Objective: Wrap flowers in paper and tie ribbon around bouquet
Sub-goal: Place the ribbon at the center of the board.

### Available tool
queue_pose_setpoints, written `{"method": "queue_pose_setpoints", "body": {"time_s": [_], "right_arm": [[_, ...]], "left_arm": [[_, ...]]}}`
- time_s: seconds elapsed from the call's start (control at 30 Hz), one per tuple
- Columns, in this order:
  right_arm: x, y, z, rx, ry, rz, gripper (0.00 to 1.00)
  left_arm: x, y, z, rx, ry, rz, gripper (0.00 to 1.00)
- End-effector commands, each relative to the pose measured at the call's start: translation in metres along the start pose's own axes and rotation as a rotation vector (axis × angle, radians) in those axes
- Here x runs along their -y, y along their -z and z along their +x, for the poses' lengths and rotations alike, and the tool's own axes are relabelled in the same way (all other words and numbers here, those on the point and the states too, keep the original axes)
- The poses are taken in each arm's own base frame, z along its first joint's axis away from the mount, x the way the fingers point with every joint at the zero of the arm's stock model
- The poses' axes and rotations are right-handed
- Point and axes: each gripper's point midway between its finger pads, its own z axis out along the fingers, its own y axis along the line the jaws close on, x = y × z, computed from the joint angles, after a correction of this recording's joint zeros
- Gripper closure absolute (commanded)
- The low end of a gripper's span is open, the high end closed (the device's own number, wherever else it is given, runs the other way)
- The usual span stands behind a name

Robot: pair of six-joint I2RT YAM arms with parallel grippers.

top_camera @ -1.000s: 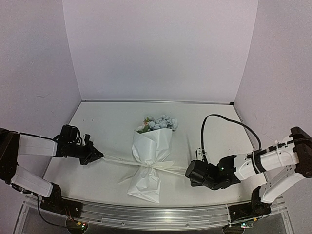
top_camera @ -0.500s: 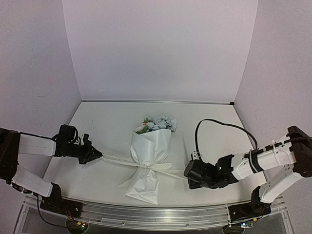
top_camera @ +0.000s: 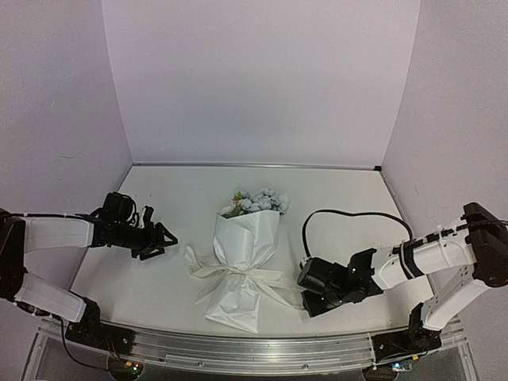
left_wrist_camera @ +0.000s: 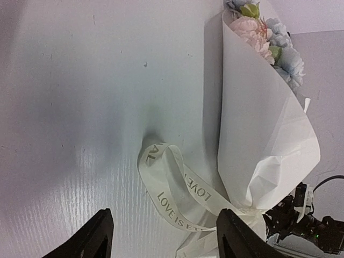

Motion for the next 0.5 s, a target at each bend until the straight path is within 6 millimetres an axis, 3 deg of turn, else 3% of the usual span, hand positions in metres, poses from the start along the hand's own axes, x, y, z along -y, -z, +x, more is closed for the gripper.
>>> {"method": "queue_pose_setpoints", "body": {"time_s": [0.0,0.2,0.33,0.47], "right_arm": [[-0.04,0.03,-0.012,0.006,0.074,-0.217,0.5],[-0.067,0.068,-0.025,0.031,0.111,-0.39,0.37],[-0.063,0.083,-0.049,0.065,0.056,-0.413,0.34],[-0.056,0.079,-0.074,0.065,-0.037,-0.441,0.33]], "left_arm": [[0.026,0.021,-0.015,0.068,-0.111,0.012,0.29],[0.041,0.027,-0.004,0.059,-0.152,0.051,0.26],[0.05,0.025,0.008,0.03,-0.183,0.065,0.27],[0.06,0.021,0.029,0.003,-0.236,0.085,0.3]]}}
